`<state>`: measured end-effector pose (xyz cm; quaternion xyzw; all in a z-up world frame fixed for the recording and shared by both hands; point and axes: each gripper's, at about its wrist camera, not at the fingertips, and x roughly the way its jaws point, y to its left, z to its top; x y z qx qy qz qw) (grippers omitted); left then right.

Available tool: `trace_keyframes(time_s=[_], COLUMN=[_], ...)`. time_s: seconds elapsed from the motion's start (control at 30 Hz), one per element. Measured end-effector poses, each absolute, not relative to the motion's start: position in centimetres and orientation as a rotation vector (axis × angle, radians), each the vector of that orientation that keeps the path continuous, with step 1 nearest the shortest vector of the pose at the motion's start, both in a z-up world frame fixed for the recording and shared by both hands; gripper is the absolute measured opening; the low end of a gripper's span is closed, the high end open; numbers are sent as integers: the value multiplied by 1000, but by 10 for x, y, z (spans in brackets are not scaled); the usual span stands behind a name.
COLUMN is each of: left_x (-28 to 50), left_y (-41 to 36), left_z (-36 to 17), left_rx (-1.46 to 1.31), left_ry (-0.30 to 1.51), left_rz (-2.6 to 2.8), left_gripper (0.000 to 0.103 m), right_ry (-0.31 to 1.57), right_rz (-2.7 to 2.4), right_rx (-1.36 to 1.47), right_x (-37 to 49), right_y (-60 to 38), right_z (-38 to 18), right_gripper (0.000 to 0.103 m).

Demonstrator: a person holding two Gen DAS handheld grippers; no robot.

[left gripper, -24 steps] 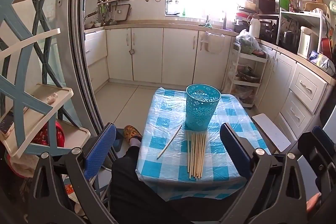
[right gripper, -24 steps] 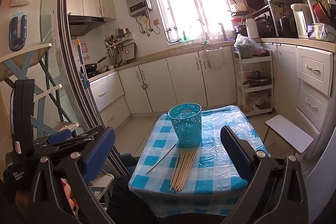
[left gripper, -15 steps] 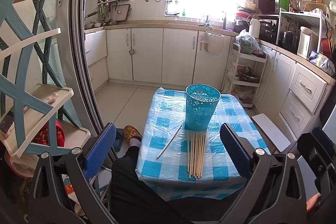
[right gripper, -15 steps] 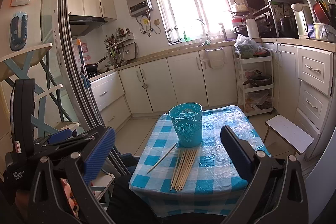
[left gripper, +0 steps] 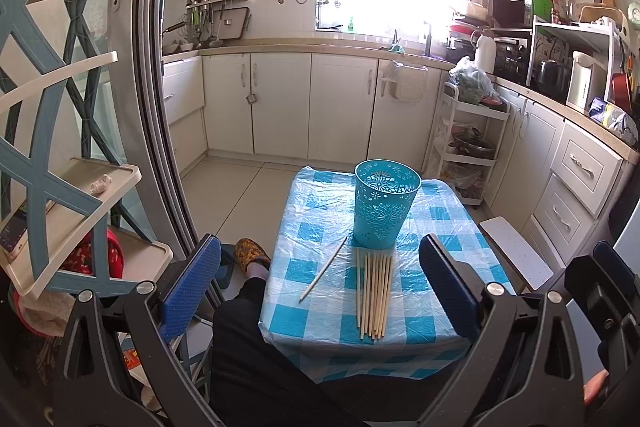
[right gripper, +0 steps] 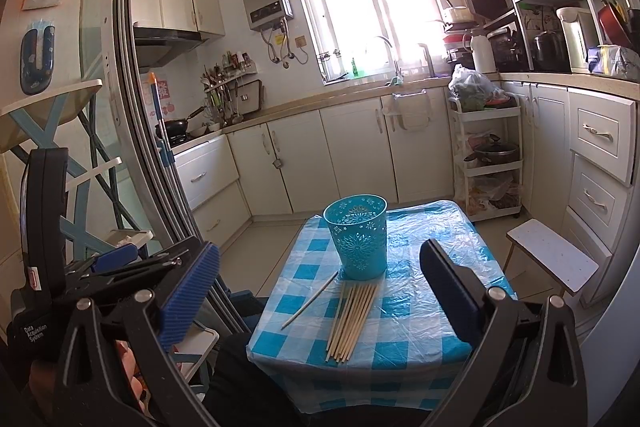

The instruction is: Organize utensils

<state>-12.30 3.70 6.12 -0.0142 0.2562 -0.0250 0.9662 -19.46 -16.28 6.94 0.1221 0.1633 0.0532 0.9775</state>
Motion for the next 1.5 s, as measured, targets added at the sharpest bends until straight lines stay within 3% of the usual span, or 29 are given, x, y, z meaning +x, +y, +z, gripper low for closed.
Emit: trace_keyframes(time_s=[0.67, 0.7, 0.77, 1.03, 1.23, 1.3, 1.37, 1.5], left_x=[-117, -115, -112, -77, -20, 2, 20, 61], left_y=[37, 37, 36, 37, 36, 35, 34, 29], left_z=[55, 54, 52, 29, -20, -39, -54, -85], left_rx=[-32, -33, -33, -28, -3, 21, 36, 80], left_ry=[542, 546, 552, 609, 733, 777, 799, 836], left_rz=[-54, -54, -54, -70, -160, -137, -120, -107], left_gripper=[96, 96, 96, 96, 96, 96, 95, 95], right_ry=[366, 195, 377, 512, 640, 724, 832, 927], right_rz=[110, 90, 110, 87, 59, 52, 68, 60], right_rx=[243, 253, 251, 236, 295, 293, 334, 345], right_x=[-186, -189, -184, -144, -79, -51, -22, 20], right_y=[-159, -159, -159, -166, -189, -198, -207, -211], right_z=[64, 67, 62, 42, -17, -46, -78, -124], right_gripper=[96, 96, 96, 96, 96, 92, 70, 50])
